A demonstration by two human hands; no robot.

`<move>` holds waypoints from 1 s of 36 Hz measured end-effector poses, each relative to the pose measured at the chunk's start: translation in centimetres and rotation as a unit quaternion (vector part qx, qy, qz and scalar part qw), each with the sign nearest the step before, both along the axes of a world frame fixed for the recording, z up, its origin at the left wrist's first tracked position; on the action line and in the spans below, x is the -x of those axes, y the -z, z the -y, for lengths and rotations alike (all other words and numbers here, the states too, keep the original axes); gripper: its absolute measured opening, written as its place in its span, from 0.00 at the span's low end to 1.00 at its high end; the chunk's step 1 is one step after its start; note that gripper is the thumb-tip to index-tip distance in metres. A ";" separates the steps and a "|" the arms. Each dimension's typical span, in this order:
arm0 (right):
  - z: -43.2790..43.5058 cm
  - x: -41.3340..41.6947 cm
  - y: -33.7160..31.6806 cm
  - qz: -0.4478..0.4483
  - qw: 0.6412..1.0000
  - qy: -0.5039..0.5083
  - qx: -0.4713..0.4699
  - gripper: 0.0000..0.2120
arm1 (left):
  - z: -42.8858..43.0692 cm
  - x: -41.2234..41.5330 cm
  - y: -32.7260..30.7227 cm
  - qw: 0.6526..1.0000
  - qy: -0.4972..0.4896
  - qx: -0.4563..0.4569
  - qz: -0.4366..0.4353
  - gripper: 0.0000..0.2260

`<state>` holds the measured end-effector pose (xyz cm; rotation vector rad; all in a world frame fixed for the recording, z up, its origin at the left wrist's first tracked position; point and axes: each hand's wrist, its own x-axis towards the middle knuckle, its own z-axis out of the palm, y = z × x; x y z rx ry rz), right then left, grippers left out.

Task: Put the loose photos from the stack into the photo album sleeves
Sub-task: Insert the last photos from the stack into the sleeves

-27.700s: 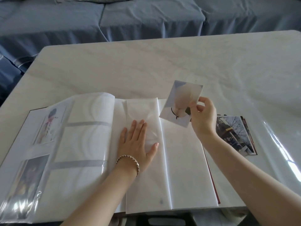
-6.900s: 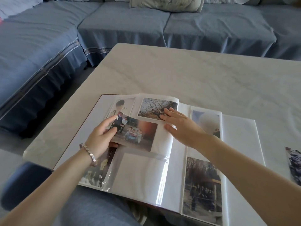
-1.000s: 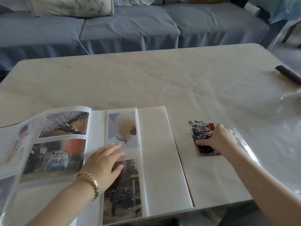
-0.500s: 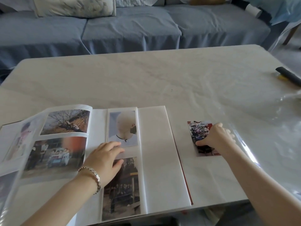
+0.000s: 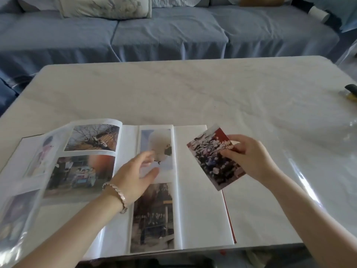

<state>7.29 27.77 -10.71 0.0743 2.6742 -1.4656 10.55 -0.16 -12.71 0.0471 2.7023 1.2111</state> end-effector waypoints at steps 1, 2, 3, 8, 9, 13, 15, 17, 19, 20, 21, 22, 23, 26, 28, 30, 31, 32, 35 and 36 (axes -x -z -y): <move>1.0 -0.3 -0.8 -0.003 0.999 -0.035 0.014 0.15 | 0.0 -0.1 -0.6 0.998 -0.024 -0.062 0.004 0.20; 2.1 -0.5 -1.3 -0.008 0.997 -0.069 0.022 0.15 | 0.1 -0.1 -1.2 0.993 -0.042 -0.112 0.003 0.21; 3.2 -0.7 -1.8 -0.015 0.994 -0.100 0.028 0.15 | 0.3 -0.2 -1.8 0.986 -0.055 -0.157 0.001 0.22; 9.1 -1.5 -3.0 -0.028 0.970 -0.240 -0.017 0.12 | 2.2 -2.0 -4.6 0.971 -0.063 -0.231 0.003 0.19; 10.3 -1.6 -3.1 -0.027 0.964 -0.263 -0.023 0.12 | 2.8 -2.5 -4.8 0.970 -0.070 -0.230 0.007 0.18; 14.9 -1.9 -2.9 -0.032 0.941 -0.335 -0.043 0.14 | 5.9 -4.9 -4.2 0.970 -0.125 -0.209 0.006 0.16; 16.7 -1.9 -2.5 -0.027 0.936 -0.343 -0.068 0.16 | 7.8 -6.1 -3.7 0.968 -0.161 -0.194 -0.011 0.18; 18.3 -1.9 -2.2 -0.032 0.934 -0.346 -0.086 0.17 | 9.8 -7.3 -3.3 0.961 -0.203 -0.185 -0.042 0.19; 19.8 -1.8 -1.9 -0.053 0.929 -0.353 -0.099 0.17 | 11.9 -8.4 -3.0 0.947 -0.249 -0.188 -0.078 0.21; 20.5 -1.7 -1.6 -0.064 0.926 -0.358 -0.103 0.18 | 12.9 -8.9 -2.8 0.938 -0.272 -0.191 -0.093 0.22; 21.1 -1.7 -1.4 -0.074 0.921 -0.367 -0.107 0.18 | 13.9 -9.3 -2.6 0.930 -0.294 -0.196 -0.105 0.22; 21.8 -1.7 -1.1 -0.084 0.916 -0.376 -0.114 0.18 | 14.7 -9.7 -2.4 0.921 -0.314 -0.200 -0.116 0.23; 22.4 -1.7 -0.8 -0.095 0.909 -0.384 -0.128 0.18 | 15.5 -10.1 -2.2 0.912 -0.333 -0.203 -0.125 0.23; 23.9 -1.5 0.3 -0.100 0.891 -0.410 -0.169 0.21 | 17.5 -10.9 -1.4 0.890 -0.381 -0.197 -0.152 0.24; 24.6 -1.4 0.9 -0.098 0.884 -0.419 -0.181 0.22 | 18.7 -11.3 -0.9 0.879 -0.409 -0.177 -0.172 0.23; 24.9 -1.4 1.4 -0.111 0.879 -0.420 -0.195 0.24 | 19.6 -11.6 -0.3 0.870 -0.430 -0.143 -0.194 0.24; 25.0 -1.4 1.7 -0.119 0.875 -0.421 -0.206 0.26 | 19.9 -11.7 -0.2 0.868 -0.434 -0.125 -0.205 0.24; 25.1 -1.5 2.0 -0.125 0.871 -0.422 -0.217 0.27 | 20.2 -11.8 0.0 0.867 -0.435 -0.112 -0.214 0.24; 25.1 -1.5 2.6 -0.123 0.867 -0.427 -0.226 0.27 | 21.1 -12.0 0.2 0.869 -0.428 -0.110 -0.225 0.23; 25.1 -1.4 2.7 -0.123 0.867 -0.427 -0.224 0.27 | 21.4 -12.1 0.3 0.871 -0.426 -0.108 -0.219 0.22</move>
